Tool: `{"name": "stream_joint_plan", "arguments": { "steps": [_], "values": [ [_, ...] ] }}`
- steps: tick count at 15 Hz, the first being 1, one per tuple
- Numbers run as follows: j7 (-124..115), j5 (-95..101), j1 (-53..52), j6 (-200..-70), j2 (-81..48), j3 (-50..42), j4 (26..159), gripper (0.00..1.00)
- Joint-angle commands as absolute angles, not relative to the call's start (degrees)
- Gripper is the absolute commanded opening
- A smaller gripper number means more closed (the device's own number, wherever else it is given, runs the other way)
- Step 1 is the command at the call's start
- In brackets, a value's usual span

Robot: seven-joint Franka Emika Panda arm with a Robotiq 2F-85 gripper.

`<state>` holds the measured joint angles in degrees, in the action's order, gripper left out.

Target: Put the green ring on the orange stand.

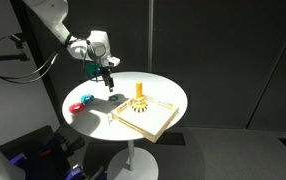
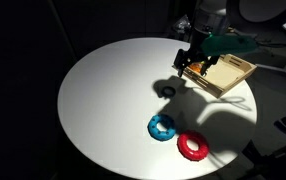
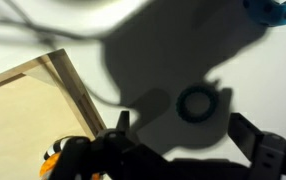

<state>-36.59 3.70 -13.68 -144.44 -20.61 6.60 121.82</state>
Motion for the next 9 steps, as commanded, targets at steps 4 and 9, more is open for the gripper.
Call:
{"name": "stream_joint_plan", "arguments": {
  "steps": [4,9],
  "values": [
    [-36.9,5.4,-18.9,-144.8,-31.3,2.6,112.1,1.0],
    [-36.7,5.3,-21.8,-144.2,-36.9,0.7,106.3,1.0]
  ]
}}
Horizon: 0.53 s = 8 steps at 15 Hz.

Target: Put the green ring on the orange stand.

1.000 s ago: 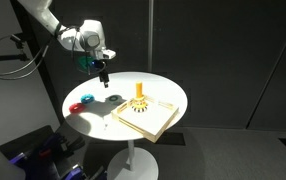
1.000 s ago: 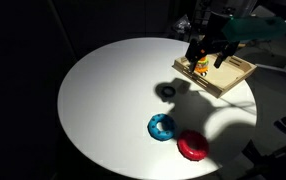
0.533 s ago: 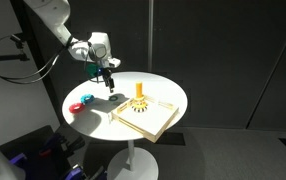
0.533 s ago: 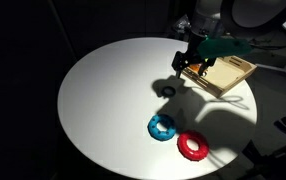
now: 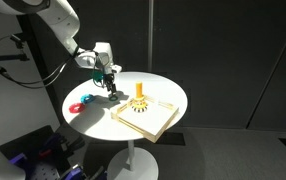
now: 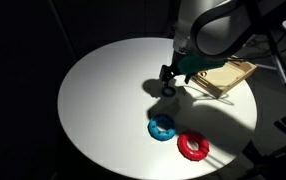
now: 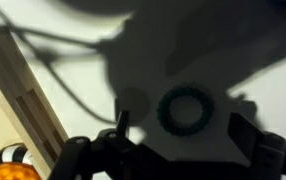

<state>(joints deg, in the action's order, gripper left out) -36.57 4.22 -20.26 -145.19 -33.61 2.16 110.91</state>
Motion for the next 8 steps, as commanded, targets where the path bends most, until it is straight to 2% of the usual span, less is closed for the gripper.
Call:
{"name": "stream_joint_plan", "arguments": {
  "steps": [1,8],
  "values": [
    [-36.7,5.3,-22.2,-144.2,-37.8,0.4,105.4,1.0],
    [-36.8,5.0,-24.0,-143.9,-42.3,-1.1,100.6,1.0]
  ]
}}
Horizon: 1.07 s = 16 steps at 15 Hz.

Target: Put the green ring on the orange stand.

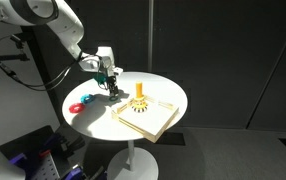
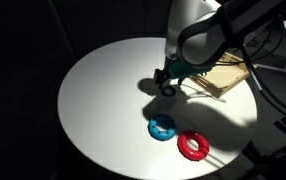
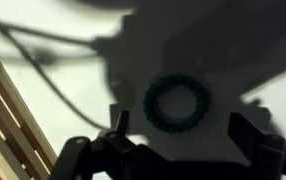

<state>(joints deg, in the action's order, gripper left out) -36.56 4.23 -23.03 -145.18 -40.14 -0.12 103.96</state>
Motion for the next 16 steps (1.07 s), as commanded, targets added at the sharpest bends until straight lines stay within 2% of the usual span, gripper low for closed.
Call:
{"name": "stream_joint_plan", "arguments": {
  "steps": [1,9,10,11,12,13,16],
  "values": [
    [-36.7,4.8,-24.1,-143.8,-42.8,-1.2,100.2,1.0],
    [-36.5,4.1,-23.9,-143.5,-45.0,-1.1,98.2,1.0],
    [-36.6,4.1,-23.9,-143.5,-45.1,-1.1,98.1,0.97],
    [-36.6,4.0,-23.9,-143.5,-45.1,-1.1,98.1,0.78],
    [-36.7,4.0,-23.9,-143.4,-45.1,-1.2,98.1,0.72],
    [-36.8,3.9,-23.9,-143.4,-45.1,-1.2,98.1,0.71],
    [-37.1,3.6,-23.7,-143.3,-44.8,-1.3,98.1,0.47]
  ]
}}
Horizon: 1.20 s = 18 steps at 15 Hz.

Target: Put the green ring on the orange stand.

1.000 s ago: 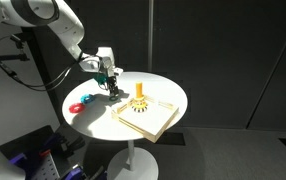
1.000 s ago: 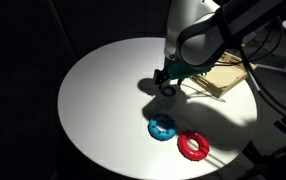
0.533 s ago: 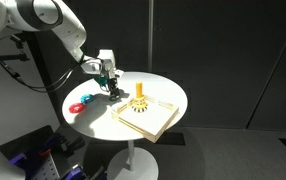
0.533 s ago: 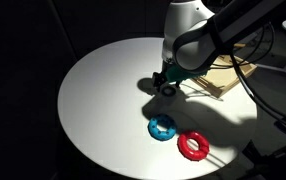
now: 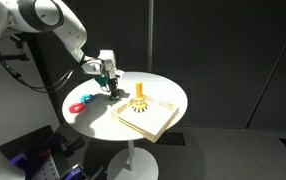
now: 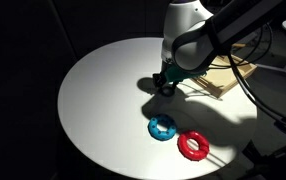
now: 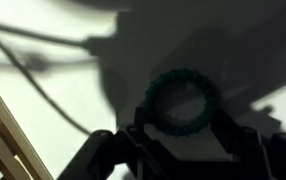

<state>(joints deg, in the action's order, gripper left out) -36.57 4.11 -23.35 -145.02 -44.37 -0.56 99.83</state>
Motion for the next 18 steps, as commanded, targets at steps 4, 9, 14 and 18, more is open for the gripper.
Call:
{"name": "stream_joint_plan", "arguments": {
  "steps": [4,9,14,18],
  "values": [
    [-37.1,3.4,-23.4,-142.7,-43.9,-1.6,98.3,0.42],
    [-37.3,4.2,-23.1,-139.3,-40.5,-3.3,97.2,0.42],
    [-38.2,6.0,-22.4,-134.2,-35.5,-5.5,95.7,0.42],
    [-39.1,8.6,-21.5,-132.0,-31.9,-6.7,95.6,0.42]
  ]
}}
